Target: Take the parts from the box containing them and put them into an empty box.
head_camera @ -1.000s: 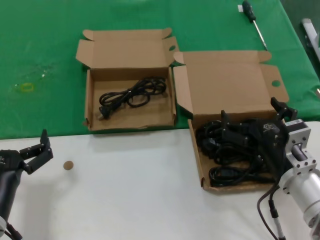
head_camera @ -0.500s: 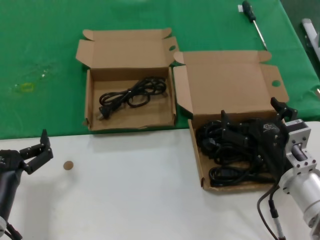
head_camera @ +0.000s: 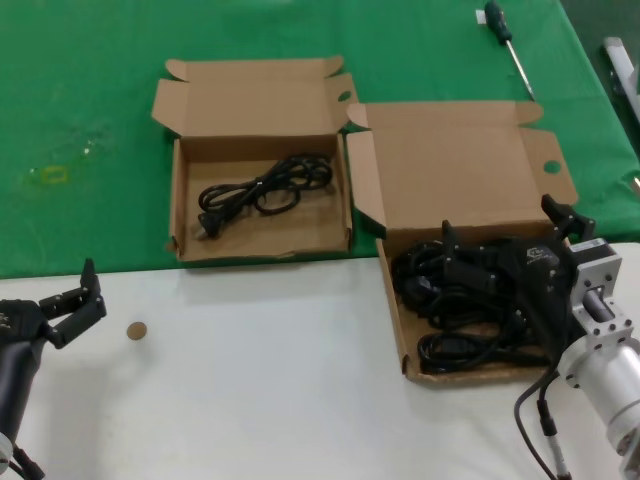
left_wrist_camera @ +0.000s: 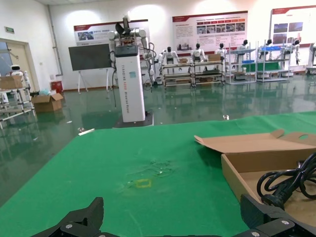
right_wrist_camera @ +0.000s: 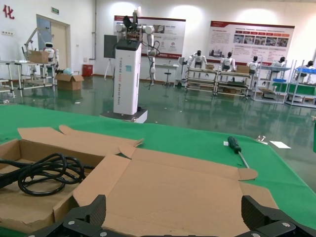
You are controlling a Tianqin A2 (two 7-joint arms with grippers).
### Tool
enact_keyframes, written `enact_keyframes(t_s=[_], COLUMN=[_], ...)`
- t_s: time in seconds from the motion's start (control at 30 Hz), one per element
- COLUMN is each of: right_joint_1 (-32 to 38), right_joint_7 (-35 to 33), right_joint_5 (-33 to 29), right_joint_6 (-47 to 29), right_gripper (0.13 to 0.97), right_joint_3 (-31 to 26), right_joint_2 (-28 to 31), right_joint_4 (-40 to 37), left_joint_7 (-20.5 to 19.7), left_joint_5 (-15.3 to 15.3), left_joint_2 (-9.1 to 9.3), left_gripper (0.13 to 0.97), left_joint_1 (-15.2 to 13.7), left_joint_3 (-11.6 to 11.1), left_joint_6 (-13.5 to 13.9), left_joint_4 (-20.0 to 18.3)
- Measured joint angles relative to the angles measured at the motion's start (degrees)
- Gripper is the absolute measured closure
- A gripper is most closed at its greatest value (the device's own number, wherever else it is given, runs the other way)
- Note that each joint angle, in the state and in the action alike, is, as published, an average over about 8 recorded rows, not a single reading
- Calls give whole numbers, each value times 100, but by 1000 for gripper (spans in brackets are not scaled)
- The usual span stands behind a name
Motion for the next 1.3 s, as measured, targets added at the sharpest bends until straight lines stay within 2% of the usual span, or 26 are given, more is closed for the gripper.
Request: enact_keyframes(t_s=[1.3], right_joint_1=[0], right_joint_7=[0], right_joint_5=[0], right_joint_6=[0], right_gripper=[129], right_joint_3=[0], right_joint_2=[0], right_joint_4=[0], left_joint_7=[0], left_joint_5=[0], left_joint_2=[0], left_gripper=[132], left_joint_1=[0], left_joint_3=[0], left_joint_6=[0], left_joint_4=[0])
